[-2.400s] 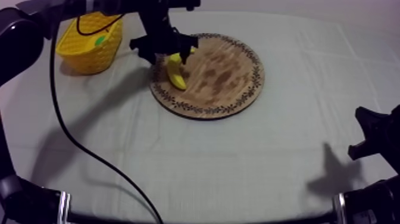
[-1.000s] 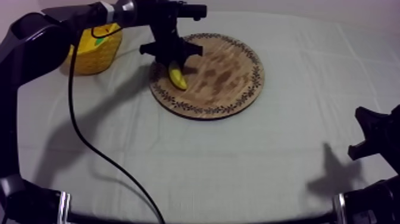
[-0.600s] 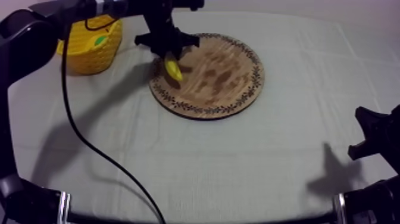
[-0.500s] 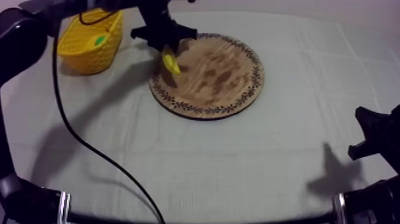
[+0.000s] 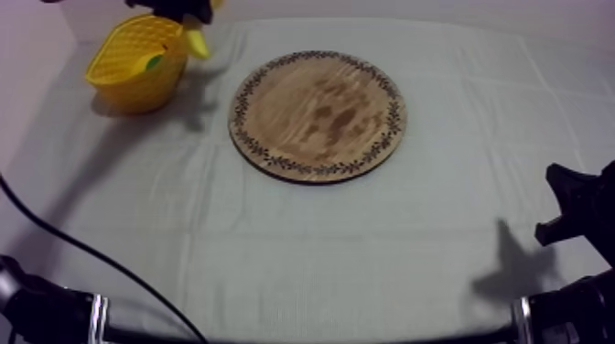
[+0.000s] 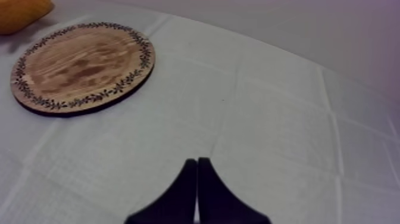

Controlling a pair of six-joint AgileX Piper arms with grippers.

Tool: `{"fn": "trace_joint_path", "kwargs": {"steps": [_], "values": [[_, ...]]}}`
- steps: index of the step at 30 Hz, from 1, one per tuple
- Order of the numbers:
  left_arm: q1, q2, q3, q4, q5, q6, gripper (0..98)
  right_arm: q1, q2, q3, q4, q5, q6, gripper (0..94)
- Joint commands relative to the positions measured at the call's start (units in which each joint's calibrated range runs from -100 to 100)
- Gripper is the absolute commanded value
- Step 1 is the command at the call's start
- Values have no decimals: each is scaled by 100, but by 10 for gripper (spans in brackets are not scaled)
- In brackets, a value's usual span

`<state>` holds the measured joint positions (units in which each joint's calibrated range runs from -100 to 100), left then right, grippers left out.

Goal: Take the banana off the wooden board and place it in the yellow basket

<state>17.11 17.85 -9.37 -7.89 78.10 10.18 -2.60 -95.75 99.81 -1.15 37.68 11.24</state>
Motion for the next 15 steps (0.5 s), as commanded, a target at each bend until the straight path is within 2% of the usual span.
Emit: {"fn": "trace_joint_path", "kwargs": {"steps": [1, 9, 15], "values": [[-170, -624, 153, -11, -2, -142, 241, 0, 0, -3, 0, -1, -3, 3], [-602, -1472, 423, -258, 12, -474, 221, 0, 0, -3, 0, -1, -3, 3], [-900, -1517, 128, -427, -8, -565, 216, 0, 0, -3, 0, -1, -3, 3]]}}
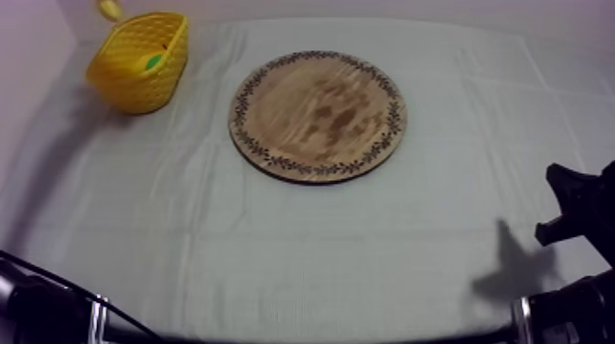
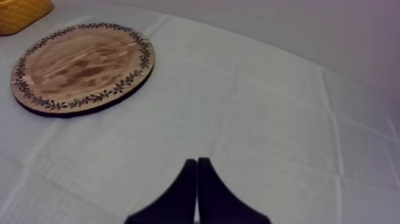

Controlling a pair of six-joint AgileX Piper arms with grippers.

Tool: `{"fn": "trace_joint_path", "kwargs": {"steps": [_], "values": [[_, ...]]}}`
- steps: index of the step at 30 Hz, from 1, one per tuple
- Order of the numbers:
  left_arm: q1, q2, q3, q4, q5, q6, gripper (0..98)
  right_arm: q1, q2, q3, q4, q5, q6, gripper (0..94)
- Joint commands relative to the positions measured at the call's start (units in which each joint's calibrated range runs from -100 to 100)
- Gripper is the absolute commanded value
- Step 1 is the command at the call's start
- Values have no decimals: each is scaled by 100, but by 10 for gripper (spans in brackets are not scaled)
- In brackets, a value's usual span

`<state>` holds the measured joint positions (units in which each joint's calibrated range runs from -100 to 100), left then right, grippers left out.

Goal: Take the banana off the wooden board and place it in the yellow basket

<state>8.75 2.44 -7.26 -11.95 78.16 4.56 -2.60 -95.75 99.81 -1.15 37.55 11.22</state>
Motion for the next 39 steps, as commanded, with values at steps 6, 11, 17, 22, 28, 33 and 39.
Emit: {"fn": "trace_joint_path", "kwargs": {"steps": [6, 11, 17, 22, 28, 33, 39], "values": [[-305, 380, -568, -224, -192, 38, 237, 0, 0, -3, 0, 11, -1, 3], [-495, 781, -782, -301, -509, 45, 236, 0, 0, -3, 0, 11, -1, 3], [-604, 1276, -819, -313, -711, 32, 227, 0, 0, -3, 0, 11, -1, 3], [-627, 1740, -808, -316, -815, 43, 209, 0, 0, -3, 0, 11, -1, 3], [-629, 2344, -793, -322, -918, 52, 202, 0, 0, -3, 0, 11, -1, 3], [-626, 2818, -917, -328, -946, 65, 208, 0, 0, -3, 0, 11, -1, 3], [-617, 3241, -1059, -335, -981, 77, 200, 0, 0, -3, 0, 11, -1, 3]]}}
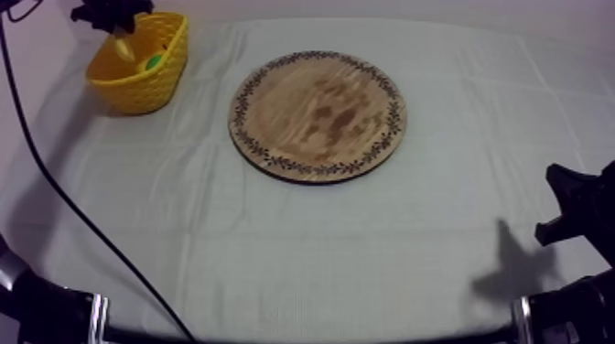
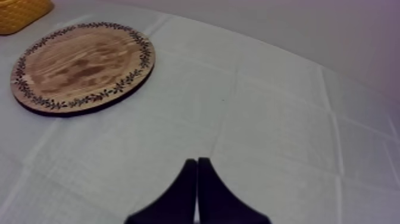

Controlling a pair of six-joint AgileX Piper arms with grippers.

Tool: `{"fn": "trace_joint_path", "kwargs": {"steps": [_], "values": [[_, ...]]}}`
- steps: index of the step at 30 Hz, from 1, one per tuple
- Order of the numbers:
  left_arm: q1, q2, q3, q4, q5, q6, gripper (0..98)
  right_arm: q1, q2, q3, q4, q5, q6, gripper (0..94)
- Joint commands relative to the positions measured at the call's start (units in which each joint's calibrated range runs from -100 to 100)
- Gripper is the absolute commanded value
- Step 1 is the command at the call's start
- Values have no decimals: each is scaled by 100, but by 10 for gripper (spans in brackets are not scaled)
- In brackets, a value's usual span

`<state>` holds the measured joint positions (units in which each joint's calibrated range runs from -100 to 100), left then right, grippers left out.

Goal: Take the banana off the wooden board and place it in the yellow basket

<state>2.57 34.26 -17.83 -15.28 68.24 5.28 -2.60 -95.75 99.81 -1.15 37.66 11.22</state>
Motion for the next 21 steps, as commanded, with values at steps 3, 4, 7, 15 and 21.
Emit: {"fn": "trace_joint_path", "kwargs": {"steps": [3, 4, 7, 15, 21], "values": [[8, 201, -33, -3, -21, 16, 194, 0, 0, -3, 0, 1, -1, 3], [12, 238, -44, -3, -26, 18, 192, 0, 0, -3, 0, 1, -1, 3], [18, 327, -77, -6, -33, 25, 187, 0, 0, -3, 0, 1, -1, 3], [24, 422, -138, -12, -39, 34, 180, 0, 0, -3, 0, 1, -1, 3], [-11, 412, -175, -21, -282, 130, 287, 0, 0, -3, 0, 1, -1, 3]]}}
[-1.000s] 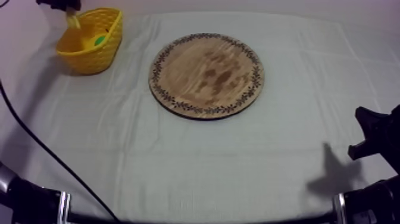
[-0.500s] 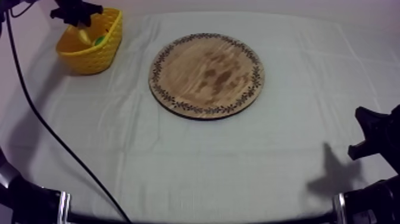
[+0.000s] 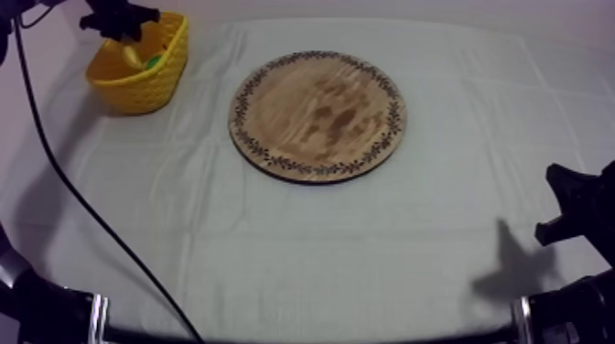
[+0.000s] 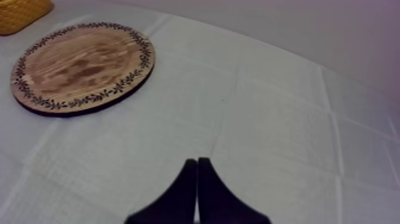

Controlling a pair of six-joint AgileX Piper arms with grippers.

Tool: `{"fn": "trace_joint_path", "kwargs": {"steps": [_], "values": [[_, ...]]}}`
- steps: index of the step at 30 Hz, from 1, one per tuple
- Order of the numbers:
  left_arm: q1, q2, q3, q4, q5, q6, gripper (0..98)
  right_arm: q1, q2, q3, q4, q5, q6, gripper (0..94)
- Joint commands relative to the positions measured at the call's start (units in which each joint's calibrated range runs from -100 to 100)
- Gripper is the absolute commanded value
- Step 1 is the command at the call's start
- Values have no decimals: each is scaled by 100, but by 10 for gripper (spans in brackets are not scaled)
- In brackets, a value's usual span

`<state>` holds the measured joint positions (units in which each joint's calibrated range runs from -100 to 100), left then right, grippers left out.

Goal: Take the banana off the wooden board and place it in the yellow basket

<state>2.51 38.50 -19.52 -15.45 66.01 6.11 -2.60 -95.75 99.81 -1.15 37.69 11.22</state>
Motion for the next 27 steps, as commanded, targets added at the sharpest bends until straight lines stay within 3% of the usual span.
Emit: {"fn": "trace_joint_path", "kwargs": {"steps": [1, 4, 7, 15, 18, 22, 27], "values": [[-14, -16, -5, -11, -114, 97, 346, 0, 0, -3, 0, -3, -1, 3], [-38, -34, -2, -20, -207, 248, 540, 0, 0, -3, 0, -3, -1, 3], [-39, -50, -28, -19, -224, 334, 647, 0, 0, -3, 0, -3, -1, 3], [-24, -115, -38, -24, -285, 339, 704, 0, 0, -3, 0, -3, -1, 3], [-25, -197, -1, -22, -355, 326, 669, 0, 0, -3, 0, -3, -1, 3], [-63, -496, 191, 6, -746, 224, 542, 0, 0, -3, 0, -3, -1, 3], [-137, -1220, 568, 16, -1194, 268, 213, 0, 0, -3, 0, -3, -1, 3]]}}
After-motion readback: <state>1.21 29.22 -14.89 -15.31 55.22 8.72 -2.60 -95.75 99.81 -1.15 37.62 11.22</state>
